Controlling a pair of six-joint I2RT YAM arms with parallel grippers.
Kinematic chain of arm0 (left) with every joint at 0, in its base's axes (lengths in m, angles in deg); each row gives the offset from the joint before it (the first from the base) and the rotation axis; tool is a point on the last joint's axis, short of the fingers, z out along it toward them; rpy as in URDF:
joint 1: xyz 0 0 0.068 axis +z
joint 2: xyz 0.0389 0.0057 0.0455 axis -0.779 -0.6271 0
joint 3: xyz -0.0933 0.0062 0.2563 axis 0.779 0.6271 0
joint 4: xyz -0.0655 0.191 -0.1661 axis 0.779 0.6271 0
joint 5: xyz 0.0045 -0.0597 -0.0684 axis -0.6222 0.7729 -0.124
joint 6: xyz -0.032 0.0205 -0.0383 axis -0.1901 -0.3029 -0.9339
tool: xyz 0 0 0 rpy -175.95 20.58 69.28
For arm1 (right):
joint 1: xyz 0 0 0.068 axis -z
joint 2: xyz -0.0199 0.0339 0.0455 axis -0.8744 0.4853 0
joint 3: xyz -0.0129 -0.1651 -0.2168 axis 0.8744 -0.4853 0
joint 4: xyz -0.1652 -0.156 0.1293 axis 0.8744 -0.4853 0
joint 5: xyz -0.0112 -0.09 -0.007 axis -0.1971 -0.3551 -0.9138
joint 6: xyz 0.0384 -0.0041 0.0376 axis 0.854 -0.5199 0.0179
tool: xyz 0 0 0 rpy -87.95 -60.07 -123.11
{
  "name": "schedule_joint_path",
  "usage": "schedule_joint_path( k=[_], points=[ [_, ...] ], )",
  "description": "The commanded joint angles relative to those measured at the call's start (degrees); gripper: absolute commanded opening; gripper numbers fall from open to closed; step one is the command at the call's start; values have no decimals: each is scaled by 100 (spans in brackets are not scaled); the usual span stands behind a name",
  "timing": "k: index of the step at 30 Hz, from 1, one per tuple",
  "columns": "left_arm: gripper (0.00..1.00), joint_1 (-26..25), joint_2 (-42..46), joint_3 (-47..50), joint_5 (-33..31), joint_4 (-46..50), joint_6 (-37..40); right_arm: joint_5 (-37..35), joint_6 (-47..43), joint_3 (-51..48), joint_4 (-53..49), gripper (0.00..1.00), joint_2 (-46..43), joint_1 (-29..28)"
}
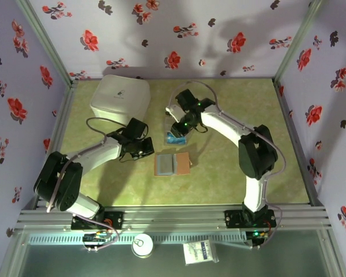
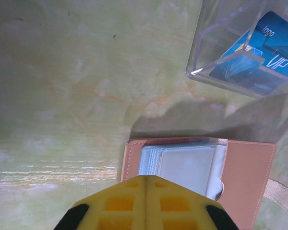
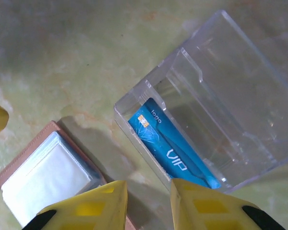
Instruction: Take the credit cards out of the card holder
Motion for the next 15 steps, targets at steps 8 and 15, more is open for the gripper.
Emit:
schedule_joint_path(
  k=[8, 15],
  points=[
    [0, -175, -203, 10, 175, -259, 98, -678, 4172, -1979, 2242, 24, -1274, -506],
    [0, -280, -254, 223, 163, -353, 46, 223, 5157, -2395, 2458, 21, -1132, -654]
  ],
)
